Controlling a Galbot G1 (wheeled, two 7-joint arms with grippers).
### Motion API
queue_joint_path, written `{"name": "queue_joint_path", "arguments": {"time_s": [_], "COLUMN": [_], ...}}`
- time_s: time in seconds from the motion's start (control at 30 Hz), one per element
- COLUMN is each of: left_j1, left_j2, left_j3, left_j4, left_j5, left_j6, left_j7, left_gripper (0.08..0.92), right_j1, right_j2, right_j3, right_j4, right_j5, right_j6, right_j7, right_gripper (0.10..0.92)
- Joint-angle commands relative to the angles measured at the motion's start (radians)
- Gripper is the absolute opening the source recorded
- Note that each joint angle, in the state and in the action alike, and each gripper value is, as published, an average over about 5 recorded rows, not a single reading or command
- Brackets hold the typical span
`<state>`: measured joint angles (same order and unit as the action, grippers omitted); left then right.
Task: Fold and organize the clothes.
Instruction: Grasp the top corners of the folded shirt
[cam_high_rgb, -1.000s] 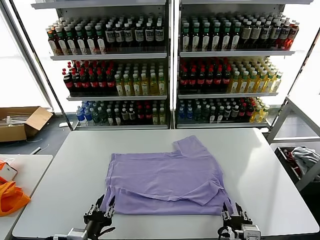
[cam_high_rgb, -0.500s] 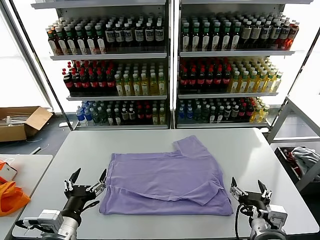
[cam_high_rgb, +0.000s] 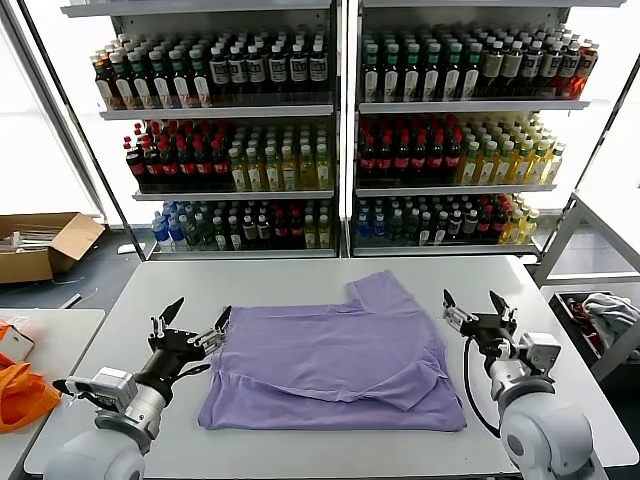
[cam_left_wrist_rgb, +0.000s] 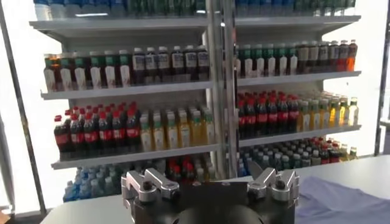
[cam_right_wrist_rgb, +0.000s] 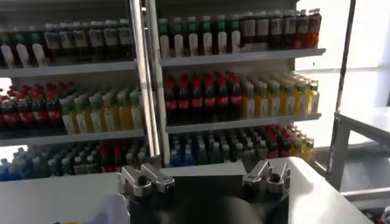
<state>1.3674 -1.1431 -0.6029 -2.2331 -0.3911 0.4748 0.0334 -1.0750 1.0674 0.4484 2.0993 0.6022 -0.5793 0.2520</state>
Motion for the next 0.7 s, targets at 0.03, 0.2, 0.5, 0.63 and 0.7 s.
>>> {"name": "queue_joint_path", "arguments": {"time_s": [0.03,0.2,0.5,0.63,0.7], "left_j1": [-0.112,-0.172,-0.278,-0.335,-0.366], "left_j2": [0.111,0.079,0.023,0.003,-0.007], "left_j3": [0.017,0.047,0.139,0.189,0.209], "left_j4": [0.125,0.224,0.38,0.471,0.519], "left_j5": [-0.079,-0.052,0.024,0.05,0.053], "left_j6": [0.006,0.013,0.077,0.091,0.093], "left_j7": [0.083,0.067,-0.013,-0.02,-0.02], "left_gripper": [0.823,0.822,0.822,0.823,0.823], "right_j1": [0.273,0.319,0.373,0.413,0.433], "right_j2": [-0.092,-0.076,0.031,0.057,0.076], "right_j3": [-0.135,-0.219,-0.256,-0.277,-0.281], "right_j4": [-0.192,-0.316,-0.481,-0.575,-0.622], "right_j5": [0.003,-0.128,-0.133,-0.139,-0.139], "right_j6": [0.0,-0.001,-0.001,0.0,0.001], "right_j7": [-0.166,-0.194,-0.117,-0.117,-0.119], "right_gripper": [0.823,0.823,0.823,0.823,0.823]}}
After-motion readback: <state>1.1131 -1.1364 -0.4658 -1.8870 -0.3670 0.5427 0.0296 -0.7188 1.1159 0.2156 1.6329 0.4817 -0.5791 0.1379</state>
